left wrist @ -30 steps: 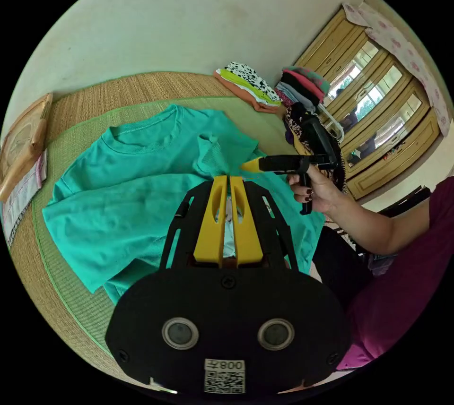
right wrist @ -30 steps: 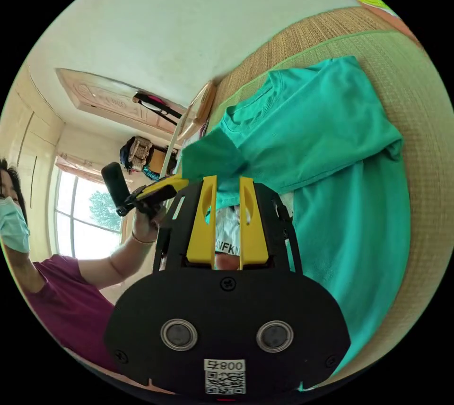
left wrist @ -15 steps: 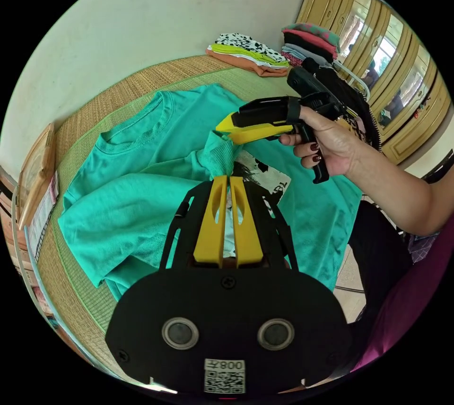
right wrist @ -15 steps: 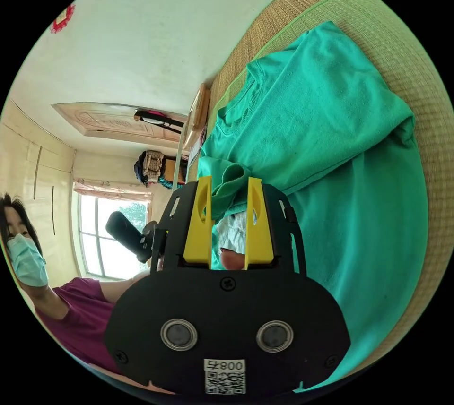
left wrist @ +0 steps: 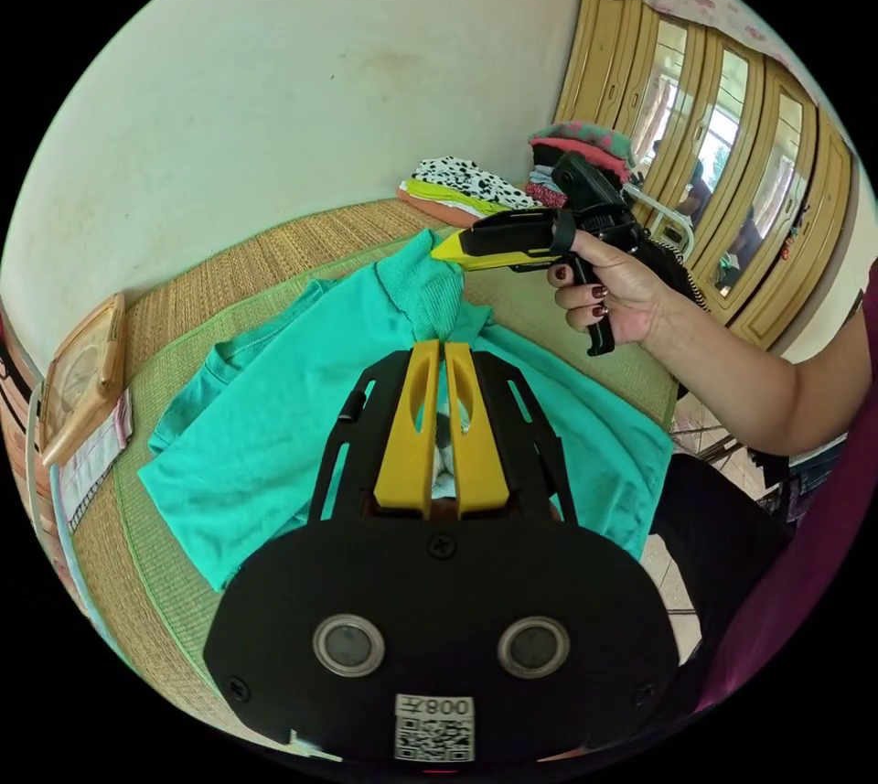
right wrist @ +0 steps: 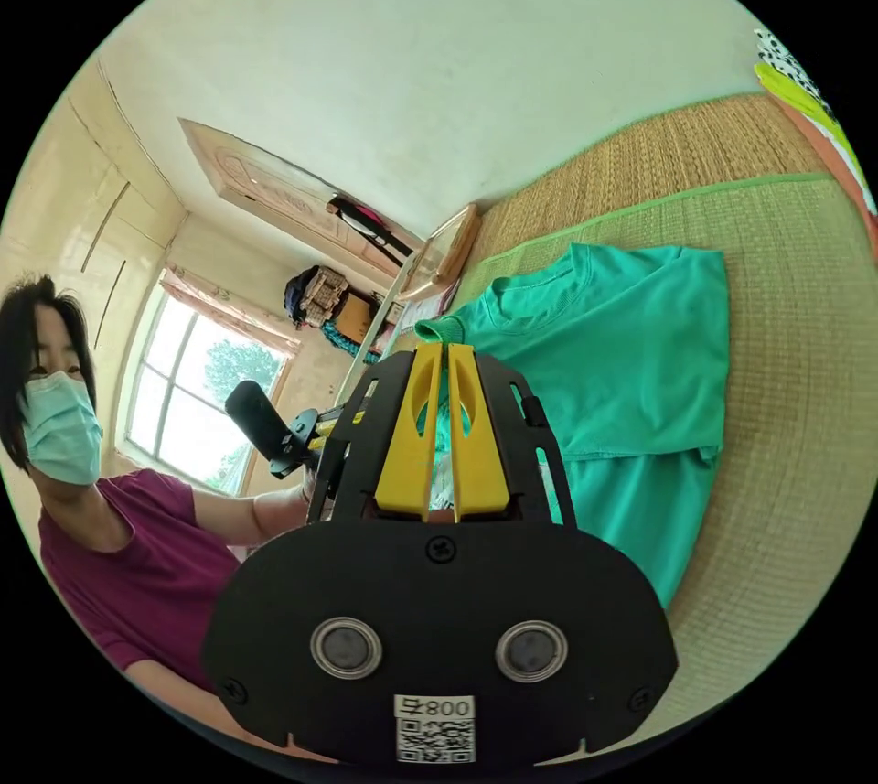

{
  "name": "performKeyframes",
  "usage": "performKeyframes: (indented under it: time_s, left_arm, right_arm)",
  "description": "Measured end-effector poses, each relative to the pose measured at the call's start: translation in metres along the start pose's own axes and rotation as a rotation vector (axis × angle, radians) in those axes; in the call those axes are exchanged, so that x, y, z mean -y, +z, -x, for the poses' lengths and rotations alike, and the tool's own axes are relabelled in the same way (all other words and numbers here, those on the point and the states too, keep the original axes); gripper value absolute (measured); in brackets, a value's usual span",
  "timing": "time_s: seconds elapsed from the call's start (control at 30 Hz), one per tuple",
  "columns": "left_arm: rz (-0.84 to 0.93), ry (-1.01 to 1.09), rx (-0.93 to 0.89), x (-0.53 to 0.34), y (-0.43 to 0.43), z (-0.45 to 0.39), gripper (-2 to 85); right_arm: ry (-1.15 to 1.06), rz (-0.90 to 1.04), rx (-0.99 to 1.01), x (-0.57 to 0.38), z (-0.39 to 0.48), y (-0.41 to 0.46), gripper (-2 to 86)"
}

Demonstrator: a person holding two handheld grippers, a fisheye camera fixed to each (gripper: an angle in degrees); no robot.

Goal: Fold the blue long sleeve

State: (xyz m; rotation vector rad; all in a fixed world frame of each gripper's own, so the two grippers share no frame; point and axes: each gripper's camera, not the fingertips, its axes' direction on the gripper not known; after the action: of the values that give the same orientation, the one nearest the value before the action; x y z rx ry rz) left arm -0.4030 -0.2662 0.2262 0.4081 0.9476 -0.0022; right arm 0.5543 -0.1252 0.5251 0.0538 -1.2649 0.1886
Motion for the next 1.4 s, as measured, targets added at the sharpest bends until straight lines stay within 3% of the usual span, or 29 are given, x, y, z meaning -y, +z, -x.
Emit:
performKeyframes:
  time_s: [0.33, 0.47, 0.7, 0.83, 1.1, 1.4]
  left_arm:
    - [0.193, -0.042, -0.129, -0.009, 0.071, 0.001, 1.3]
    - [0.132, -0.139, -0.106, -0.028, 0.045, 0.023, 2.1]
    - [0.027, -0.532, 0.198, -0.116, -0.04, 0.095, 6.1]
    - [0.066, -0.635, 0.281, -0.146, -0.054, 0.116, 7.8]
    - [0.119, -0.588, 0.244, -0.144, -0.041, 0.136, 3.7]
    - [-0.042, -0.556, 0.405, -0.158, -0.109, 0.155, 0.8]
  right_arm:
    - [0.268, 0.089, -0.063, -0.043, -0.099, -0.01, 0.8]
    - [0.287, 0.071, -0.036, -0.05, -0.103, -0.014, 0.8]
    - [0.293, 0.067, -0.052, -0.049, -0.098, -0.015, 0.7]
    - [0.285, 0.033, -0.008, -0.047, -0.082, -0.017, 0.7]
    - [0.292, 0.061, -0.079, -0.042, -0.057, -0.011, 0.8]
    - [0.294, -0.014, 0.002, -0.055, -0.029, -0.031, 0.6]
